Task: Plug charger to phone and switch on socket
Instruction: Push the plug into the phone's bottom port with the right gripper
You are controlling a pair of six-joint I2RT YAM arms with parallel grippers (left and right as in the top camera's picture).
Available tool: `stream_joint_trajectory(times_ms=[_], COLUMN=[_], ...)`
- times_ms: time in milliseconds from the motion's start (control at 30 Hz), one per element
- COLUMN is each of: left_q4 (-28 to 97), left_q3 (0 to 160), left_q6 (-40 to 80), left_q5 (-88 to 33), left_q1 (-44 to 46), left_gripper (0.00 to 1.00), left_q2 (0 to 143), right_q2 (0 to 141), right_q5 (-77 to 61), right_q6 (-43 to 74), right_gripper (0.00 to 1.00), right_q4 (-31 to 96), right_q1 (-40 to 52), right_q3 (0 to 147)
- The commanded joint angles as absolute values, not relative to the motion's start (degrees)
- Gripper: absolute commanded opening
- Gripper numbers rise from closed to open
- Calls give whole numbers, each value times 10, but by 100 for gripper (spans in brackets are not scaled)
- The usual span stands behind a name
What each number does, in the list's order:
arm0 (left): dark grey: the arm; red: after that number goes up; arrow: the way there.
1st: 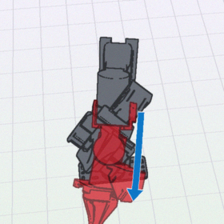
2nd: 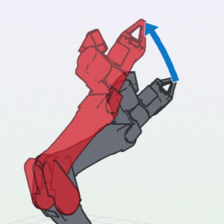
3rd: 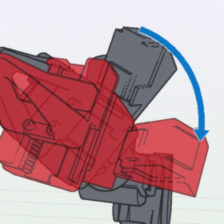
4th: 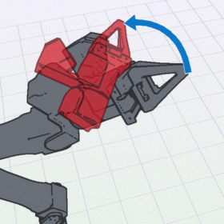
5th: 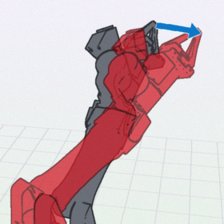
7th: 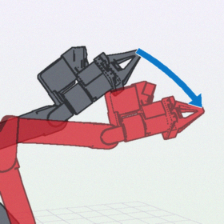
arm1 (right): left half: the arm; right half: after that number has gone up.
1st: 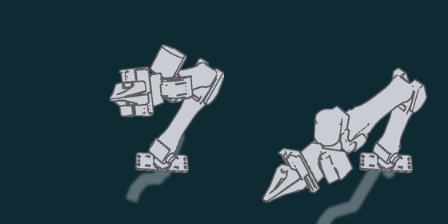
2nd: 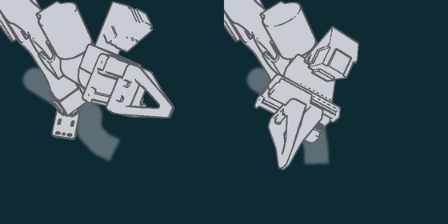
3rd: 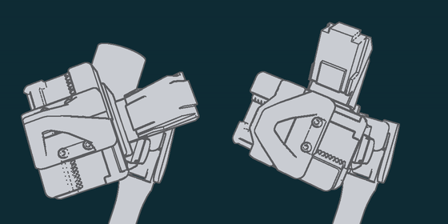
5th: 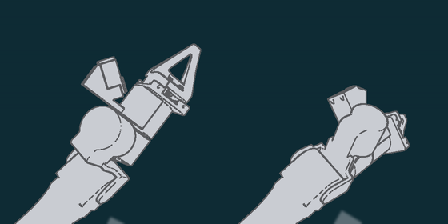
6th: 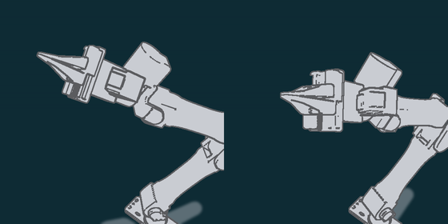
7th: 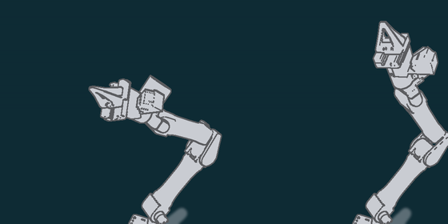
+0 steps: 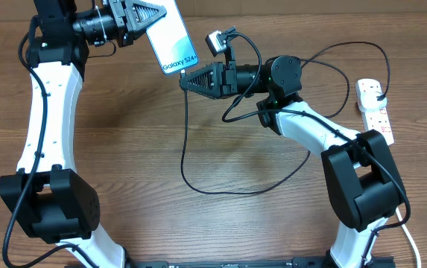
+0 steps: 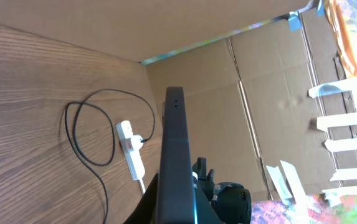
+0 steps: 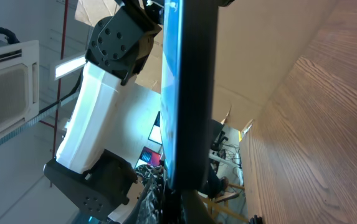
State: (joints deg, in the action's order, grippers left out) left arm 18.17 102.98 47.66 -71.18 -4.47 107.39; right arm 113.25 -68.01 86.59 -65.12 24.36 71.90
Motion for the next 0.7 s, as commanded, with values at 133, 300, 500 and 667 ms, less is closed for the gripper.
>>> stream_joint_trajectory(times_ms=[133, 300, 500, 667], left_q4=[140, 140, 141, 141], left_q3=[1032, 1032, 1032, 1032], left_q6=[480, 481, 481, 481], left_q5=[-842, -862, -873, -876], left_q1=[-26, -26, -26, -26], left_gripper=[4, 4, 4, 4], left_q2=[1075, 1075, 1075, 1075], right_q2=[1132, 1132, 1132, 1132], right_q5=[-646, -654, -669, -670], right_q6=[855, 853, 837, 821], right_gripper=[4, 4, 4, 4], right_q4=[-655, -656, -655, -655], right_q1=[236, 236, 236, 236], right_q3=[724, 724, 724, 724])
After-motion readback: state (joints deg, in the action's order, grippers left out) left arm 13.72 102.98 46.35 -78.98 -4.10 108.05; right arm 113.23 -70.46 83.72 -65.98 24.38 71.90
